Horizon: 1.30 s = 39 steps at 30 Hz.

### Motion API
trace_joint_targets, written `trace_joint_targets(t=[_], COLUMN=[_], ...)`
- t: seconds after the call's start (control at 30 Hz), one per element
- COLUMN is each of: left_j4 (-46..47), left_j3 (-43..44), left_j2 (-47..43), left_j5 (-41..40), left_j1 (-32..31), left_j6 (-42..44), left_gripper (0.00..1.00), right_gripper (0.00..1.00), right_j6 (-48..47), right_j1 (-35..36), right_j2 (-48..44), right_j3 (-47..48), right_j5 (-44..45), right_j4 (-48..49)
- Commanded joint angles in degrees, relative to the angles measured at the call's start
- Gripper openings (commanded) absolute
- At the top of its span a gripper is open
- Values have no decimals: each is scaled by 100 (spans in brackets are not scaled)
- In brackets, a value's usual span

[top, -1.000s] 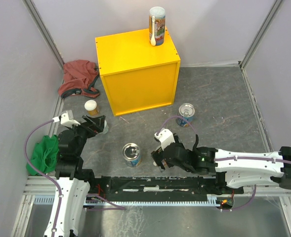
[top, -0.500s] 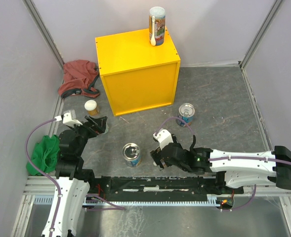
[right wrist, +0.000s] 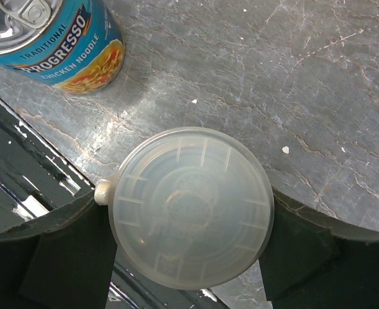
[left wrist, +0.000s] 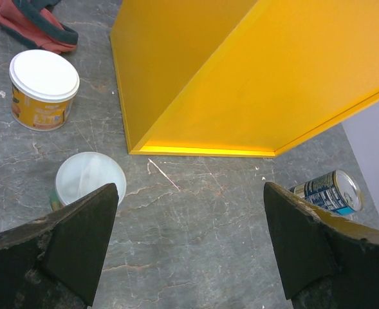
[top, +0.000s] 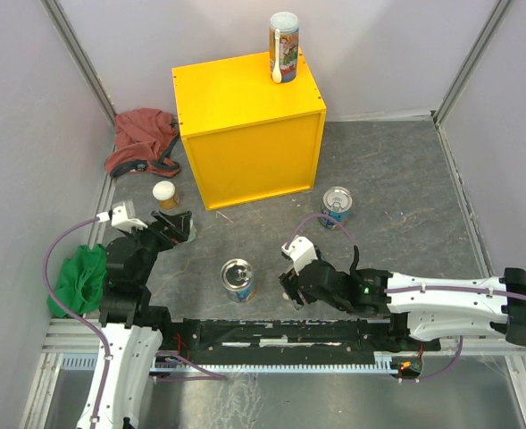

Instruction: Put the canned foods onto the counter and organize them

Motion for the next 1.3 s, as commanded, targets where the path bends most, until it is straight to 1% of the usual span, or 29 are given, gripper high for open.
trace_joint_targets(t=[0.0,0.03,0.07,0.17,0.3,0.43,0.63,0.7,0.8,0.97,1.13,1.27], left_j4=[76,75,79,98,170,228,287,288,337,392,343,183], left_j3=[186,182,173,163,116,53,-32,-40,-56,-61,-51,-9], left_j2=[-113,-128,-133,-136,-125,-138,-178,-187,-171,-144,-205,-335], left_j5=[-158,-176,-186,-228,-254,-280,-339,-354,-370,-391,-403,-471], left_j1=[-13,-12,-13,-14,-14,-13,-11,-13,-9,-14,-13,-13], left_j6=[38,27,16,-24,-81,-148,-198,-183,-172,-172,-182,-148], left_gripper=[100,100,100,100,100,100,100,100,100,100,100,100], right_gripper=[39,35,32,30,23,19,16,14,14,14,14,14], right_j6=[-180,-211,-256,-376,-661,-985,-1193,-1303,-1581,-2215,-2503,-2622], right_j1=[-21,-22,-18,-17,-67,-259,-742,-949,-1267,-1656,-2064,-2364], right_j2=[-270,-266,-250,-162,71,390,731,854,1117,1853,2601,3058], right_j3=[222,276,366,653,1230,1876,2657,3045,3789,5238,6855,7842], right_j5=[83,83,75,52,39,-53,-384,-460,-583,-660,-788,-823], right_j4=[270,266,270,297,280,161,-38,-179,-409,-842,-1309,-1540])
